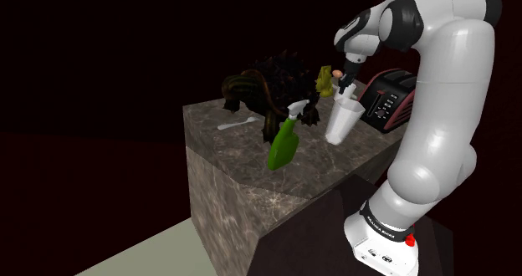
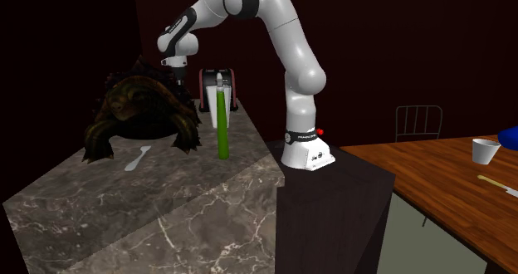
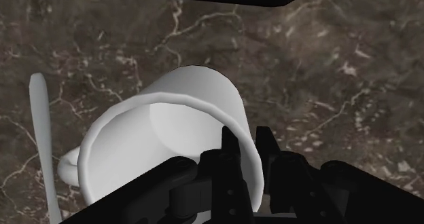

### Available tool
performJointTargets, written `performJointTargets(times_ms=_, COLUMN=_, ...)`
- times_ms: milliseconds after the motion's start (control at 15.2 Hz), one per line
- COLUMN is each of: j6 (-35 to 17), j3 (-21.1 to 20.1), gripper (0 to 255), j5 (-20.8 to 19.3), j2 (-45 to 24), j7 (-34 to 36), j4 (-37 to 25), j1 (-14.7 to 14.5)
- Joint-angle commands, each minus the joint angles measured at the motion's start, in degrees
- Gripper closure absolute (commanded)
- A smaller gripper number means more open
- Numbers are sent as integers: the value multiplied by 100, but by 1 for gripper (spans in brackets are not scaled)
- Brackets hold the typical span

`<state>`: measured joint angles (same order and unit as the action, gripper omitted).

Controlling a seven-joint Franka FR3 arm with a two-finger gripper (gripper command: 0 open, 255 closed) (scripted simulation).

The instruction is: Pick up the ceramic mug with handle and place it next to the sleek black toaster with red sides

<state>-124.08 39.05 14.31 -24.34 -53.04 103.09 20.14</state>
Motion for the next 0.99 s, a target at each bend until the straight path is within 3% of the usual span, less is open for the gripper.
performJointTargets(times_ms=0, j6=-1, j3=0, gripper=0, j5=0, j2=1, j7=0, j4=-1, j1=0)
performJointTargets(times_ms=330, j6=-1, j3=0, gripper=0, j5=0, j2=0, j7=0, j4=-1, j1=0)
performJointTargets(times_ms=594, j6=580, j3=146, gripper=0, j5=-277, j2=352, j7=175, j4=-297, j1=-134)
performJointTargets(times_ms=924, j6=580, j3=146, gripper=0, j5=-277, j2=353, j7=175, j4=-297, j1=-134)
